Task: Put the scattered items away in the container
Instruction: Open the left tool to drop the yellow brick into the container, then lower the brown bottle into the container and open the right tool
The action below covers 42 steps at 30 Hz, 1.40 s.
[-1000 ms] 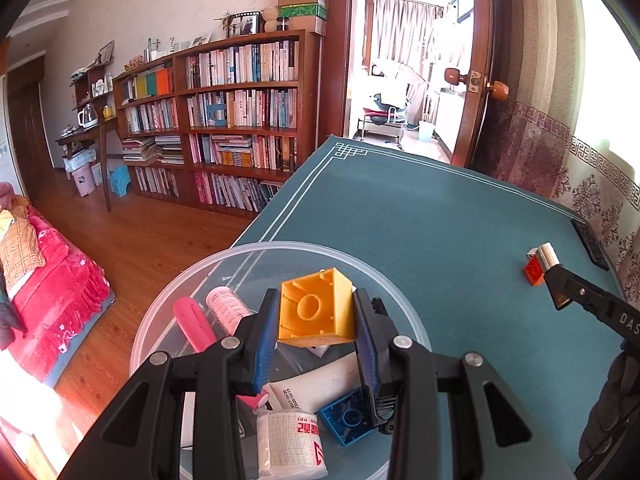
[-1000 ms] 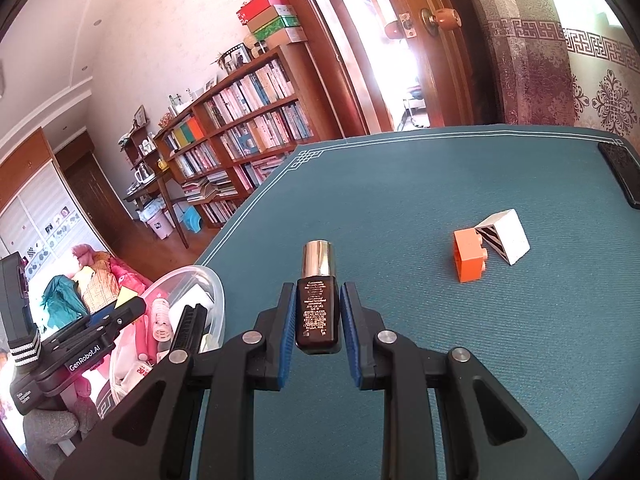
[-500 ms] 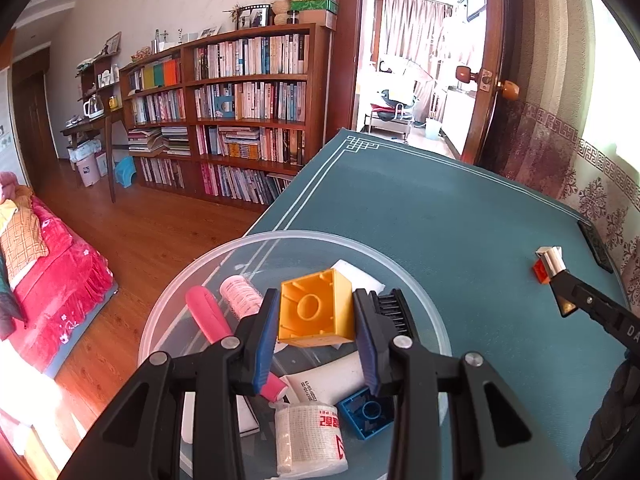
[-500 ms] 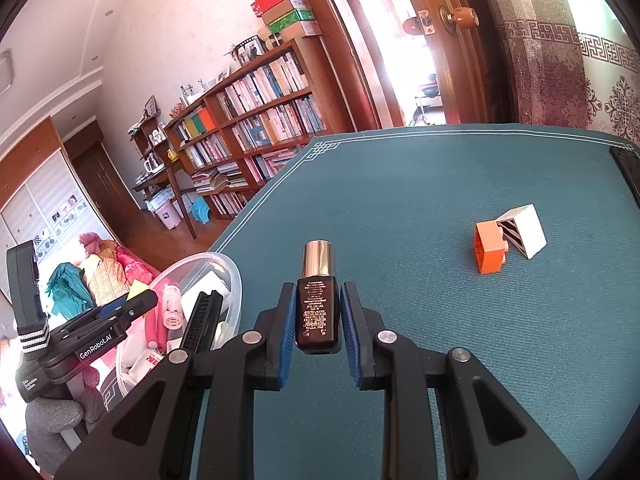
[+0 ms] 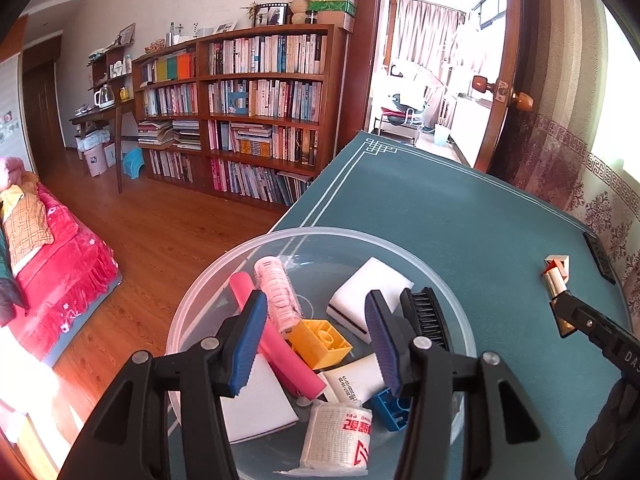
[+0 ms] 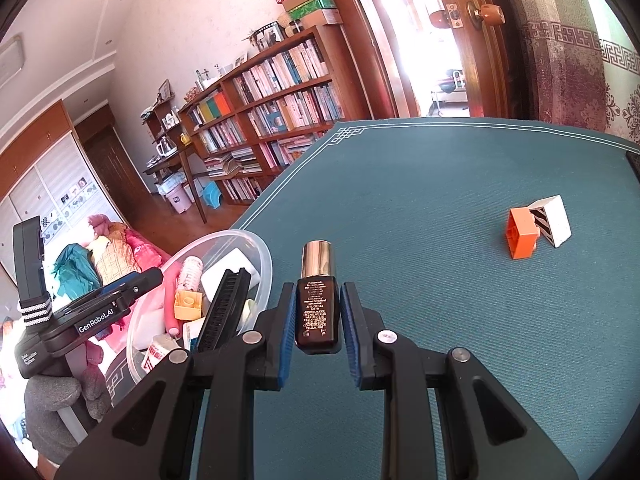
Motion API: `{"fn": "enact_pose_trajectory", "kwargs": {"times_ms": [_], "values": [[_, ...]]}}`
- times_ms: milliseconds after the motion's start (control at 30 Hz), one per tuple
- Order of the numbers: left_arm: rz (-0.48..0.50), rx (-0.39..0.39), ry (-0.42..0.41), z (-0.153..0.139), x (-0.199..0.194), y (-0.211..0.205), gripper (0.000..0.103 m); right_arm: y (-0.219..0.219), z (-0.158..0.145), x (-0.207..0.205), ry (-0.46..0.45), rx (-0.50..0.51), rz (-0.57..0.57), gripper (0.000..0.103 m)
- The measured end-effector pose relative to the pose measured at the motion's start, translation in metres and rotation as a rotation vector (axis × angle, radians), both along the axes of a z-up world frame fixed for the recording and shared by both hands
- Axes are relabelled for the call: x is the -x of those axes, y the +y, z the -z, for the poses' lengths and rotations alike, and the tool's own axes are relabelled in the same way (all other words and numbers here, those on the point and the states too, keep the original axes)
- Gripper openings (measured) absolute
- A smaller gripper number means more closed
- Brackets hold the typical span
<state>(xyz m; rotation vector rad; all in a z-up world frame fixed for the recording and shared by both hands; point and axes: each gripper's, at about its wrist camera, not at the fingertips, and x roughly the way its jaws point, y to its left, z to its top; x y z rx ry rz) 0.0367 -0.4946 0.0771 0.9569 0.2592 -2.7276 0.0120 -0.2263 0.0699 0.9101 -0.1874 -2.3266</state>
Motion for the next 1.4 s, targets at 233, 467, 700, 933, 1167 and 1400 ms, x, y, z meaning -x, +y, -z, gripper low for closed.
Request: {"fn": "enact_pose_trajectory", "kwargs": {"times_ms": [233, 467, 700, 933, 1167, 1400], "values": [[-0.020, -0.017, 0.013, 0.000, -0.005, -0.013, 0.064, -0.025, -0.003, -0.015, 0.007, -0.010, -0.057, 0.024], [-0.017, -0.035, 0.029, -0.001, -0.009, -0.022, 0.069, -0.052, 0.001, -0.023, -0.011, -0.021, -0.103, 0.024], [-0.013, -0.060, 0.038, -0.001, -0.010, -0.031, 0.070, -0.084, 0.004, -0.032, -0.021, -0.030, -0.150, 0.025], [-0.004, -0.072, 0.034, 0.001, -0.008, -0.034, 0.072, -0.108, 0.010, -0.035, -0.041, -0.034, -0.188, 0.025], [-0.025, -0.063, 0.050, -0.003, -0.009, -0.039, 0.074, -0.125, 0.017, -0.035, -0.066, -0.045, -0.226, 0.025], [-0.035, -0.050, 0.055, -0.003, -0.010, -0.040, 0.076, -0.128, 0.023, -0.038, -0.072, -0.049, -0.248, 0.036]]}}
